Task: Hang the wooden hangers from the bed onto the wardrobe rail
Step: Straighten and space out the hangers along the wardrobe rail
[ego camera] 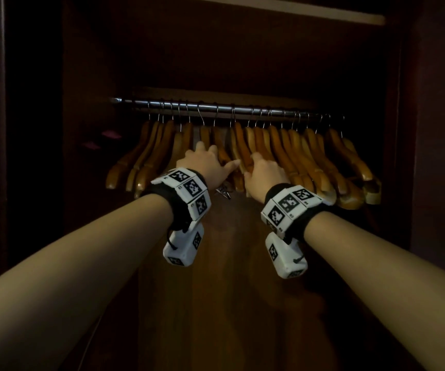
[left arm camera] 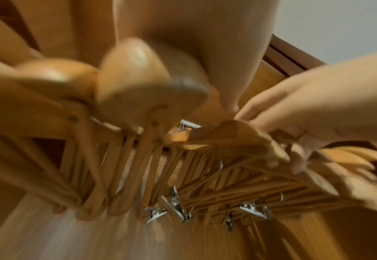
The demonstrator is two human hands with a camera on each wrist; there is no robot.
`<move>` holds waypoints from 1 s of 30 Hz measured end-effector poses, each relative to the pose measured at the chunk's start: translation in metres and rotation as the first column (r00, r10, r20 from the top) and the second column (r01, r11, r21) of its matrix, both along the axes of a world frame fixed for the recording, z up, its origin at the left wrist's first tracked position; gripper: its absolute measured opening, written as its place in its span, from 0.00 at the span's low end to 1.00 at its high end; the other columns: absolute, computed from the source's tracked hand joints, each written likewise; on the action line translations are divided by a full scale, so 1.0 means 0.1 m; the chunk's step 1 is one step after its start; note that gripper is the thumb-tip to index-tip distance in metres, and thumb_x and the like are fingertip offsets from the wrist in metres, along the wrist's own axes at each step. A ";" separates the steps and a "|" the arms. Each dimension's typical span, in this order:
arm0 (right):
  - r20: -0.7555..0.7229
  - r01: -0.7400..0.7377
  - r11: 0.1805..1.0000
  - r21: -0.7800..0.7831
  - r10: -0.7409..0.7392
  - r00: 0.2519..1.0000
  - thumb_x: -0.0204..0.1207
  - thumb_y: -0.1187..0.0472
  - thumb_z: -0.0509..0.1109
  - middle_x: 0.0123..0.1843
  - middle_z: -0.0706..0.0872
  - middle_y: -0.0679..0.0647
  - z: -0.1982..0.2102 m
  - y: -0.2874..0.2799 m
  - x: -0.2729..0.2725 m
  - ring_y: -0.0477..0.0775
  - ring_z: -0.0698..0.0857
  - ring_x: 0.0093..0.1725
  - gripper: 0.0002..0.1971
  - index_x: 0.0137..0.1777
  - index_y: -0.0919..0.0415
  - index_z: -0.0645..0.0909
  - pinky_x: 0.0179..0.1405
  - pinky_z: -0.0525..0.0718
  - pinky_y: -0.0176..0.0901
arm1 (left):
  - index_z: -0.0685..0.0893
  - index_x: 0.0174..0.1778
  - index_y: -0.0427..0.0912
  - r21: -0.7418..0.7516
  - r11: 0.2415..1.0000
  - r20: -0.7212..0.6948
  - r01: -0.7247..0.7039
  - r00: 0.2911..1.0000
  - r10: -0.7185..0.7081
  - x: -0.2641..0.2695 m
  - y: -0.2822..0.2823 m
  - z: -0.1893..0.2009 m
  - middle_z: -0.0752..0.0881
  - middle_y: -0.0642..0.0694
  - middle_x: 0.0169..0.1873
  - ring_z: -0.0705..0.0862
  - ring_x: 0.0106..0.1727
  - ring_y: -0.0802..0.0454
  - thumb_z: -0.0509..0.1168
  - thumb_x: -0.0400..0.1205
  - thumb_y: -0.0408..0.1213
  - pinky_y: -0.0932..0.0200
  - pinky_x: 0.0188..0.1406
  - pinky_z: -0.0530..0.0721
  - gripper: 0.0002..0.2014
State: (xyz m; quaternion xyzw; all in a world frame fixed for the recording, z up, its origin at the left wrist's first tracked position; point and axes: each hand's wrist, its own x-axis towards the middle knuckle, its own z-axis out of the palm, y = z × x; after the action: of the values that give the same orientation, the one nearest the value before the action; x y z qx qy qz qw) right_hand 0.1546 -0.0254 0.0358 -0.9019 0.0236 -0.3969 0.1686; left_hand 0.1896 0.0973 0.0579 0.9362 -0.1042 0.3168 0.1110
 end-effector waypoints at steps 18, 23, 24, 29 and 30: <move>0.033 0.302 0.842 -0.448 -0.322 0.946 0.80 0.55 0.63 0.68 0.71 0.59 -0.01 0.05 0.08 0.61 0.68 0.69 0.15 0.62 0.60 0.80 0.66 0.68 0.52 | 0.67 0.76 0.62 0.218 0.976 -0.118 -0.015 0.992 0.041 -0.03 0.11 0.01 0.57 0.48 0.81 0.57 0.80 0.40 0.55 0.80 0.63 0.36 0.74 0.60 0.27; 0.005 0.335 0.808 -0.484 -0.381 0.925 0.80 0.57 0.61 0.64 0.78 0.59 -0.01 0.19 0.12 0.59 0.74 0.65 0.19 0.67 0.64 0.72 0.63 0.68 0.50 | 0.68 0.75 0.63 0.233 0.972 -0.120 -0.014 0.992 0.043 -0.04 0.14 0.00 0.58 0.48 0.81 0.58 0.79 0.40 0.54 0.81 0.63 0.37 0.74 0.60 0.26; -0.013 0.318 0.835 -0.450 -0.362 0.932 0.80 0.57 0.60 0.62 0.82 0.58 0.00 0.22 0.11 0.59 0.78 0.62 0.19 0.68 0.65 0.70 0.63 0.68 0.50 | 0.68 0.75 0.63 0.238 0.971 -0.120 -0.017 0.992 0.047 -0.04 0.14 0.00 0.58 0.48 0.81 0.58 0.79 0.40 0.54 0.81 0.63 0.37 0.74 0.60 0.26; -0.062 0.182 0.948 -0.262 -0.205 0.977 0.79 0.61 0.63 0.59 0.84 0.61 0.03 0.29 0.11 0.62 0.84 0.59 0.20 0.69 0.66 0.66 0.46 0.72 0.48 | 0.68 0.76 0.62 0.242 0.970 -0.128 -0.014 0.991 0.046 -0.03 0.14 0.01 0.57 0.48 0.81 0.57 0.79 0.39 0.54 0.81 0.61 0.37 0.75 0.59 0.26; -0.046 0.168 0.951 -0.260 -0.186 0.982 0.79 0.62 0.63 0.59 0.84 0.62 0.03 0.30 0.10 0.63 0.84 0.58 0.20 0.69 0.66 0.66 0.43 0.71 0.48 | 0.68 0.76 0.62 0.241 0.971 -0.128 -0.009 0.991 0.041 -0.03 0.14 0.01 0.57 0.49 0.81 0.58 0.79 0.39 0.54 0.82 0.60 0.36 0.74 0.59 0.25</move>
State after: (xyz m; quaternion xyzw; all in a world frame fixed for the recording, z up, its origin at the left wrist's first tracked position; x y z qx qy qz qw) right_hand 0.1650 0.0046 0.0386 -0.9237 0.0590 -0.3783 0.0141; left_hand 0.1864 0.1116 0.0593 0.9629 -0.1223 0.2404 -0.0001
